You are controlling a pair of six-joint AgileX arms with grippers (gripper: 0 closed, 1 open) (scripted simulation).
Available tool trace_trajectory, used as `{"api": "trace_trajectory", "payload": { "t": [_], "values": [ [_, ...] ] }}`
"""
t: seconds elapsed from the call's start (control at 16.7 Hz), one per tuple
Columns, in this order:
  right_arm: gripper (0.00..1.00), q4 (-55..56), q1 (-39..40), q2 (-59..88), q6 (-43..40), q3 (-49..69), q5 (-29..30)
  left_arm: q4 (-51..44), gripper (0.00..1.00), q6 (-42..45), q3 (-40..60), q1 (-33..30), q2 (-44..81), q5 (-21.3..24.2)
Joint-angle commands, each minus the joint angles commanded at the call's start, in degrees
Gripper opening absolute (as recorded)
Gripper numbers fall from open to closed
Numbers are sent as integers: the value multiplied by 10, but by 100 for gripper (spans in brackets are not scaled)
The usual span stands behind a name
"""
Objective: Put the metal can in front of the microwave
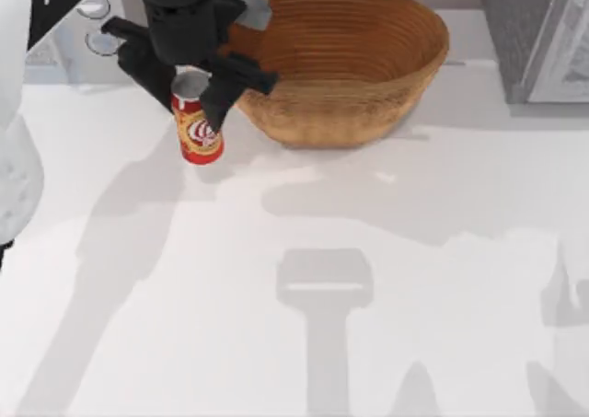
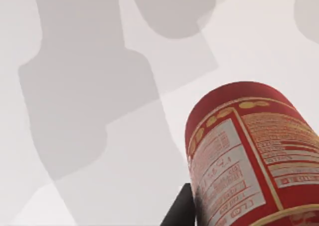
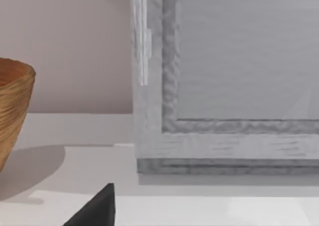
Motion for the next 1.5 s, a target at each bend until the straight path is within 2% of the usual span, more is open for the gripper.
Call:
{"api": "trace_trajectory", "payload": {
  "t": [0.42, 0.66, 0.84, 1.5],
  "values": [
    [100, 0, 0, 0, 0, 0, 0, 43, 0, 112, -70, 300, -38, -2],
    [100, 0, 0, 0, 0, 0, 0, 81, 0, 159, -92, 417, -20, -2],
    [100, 0, 0, 0, 0, 0, 0, 96, 0, 174, -98, 454, -10, -2],
    [100, 0, 0, 0, 0, 0, 0, 115, 0, 174, -118, 454, -10, -2]
  ]
}}
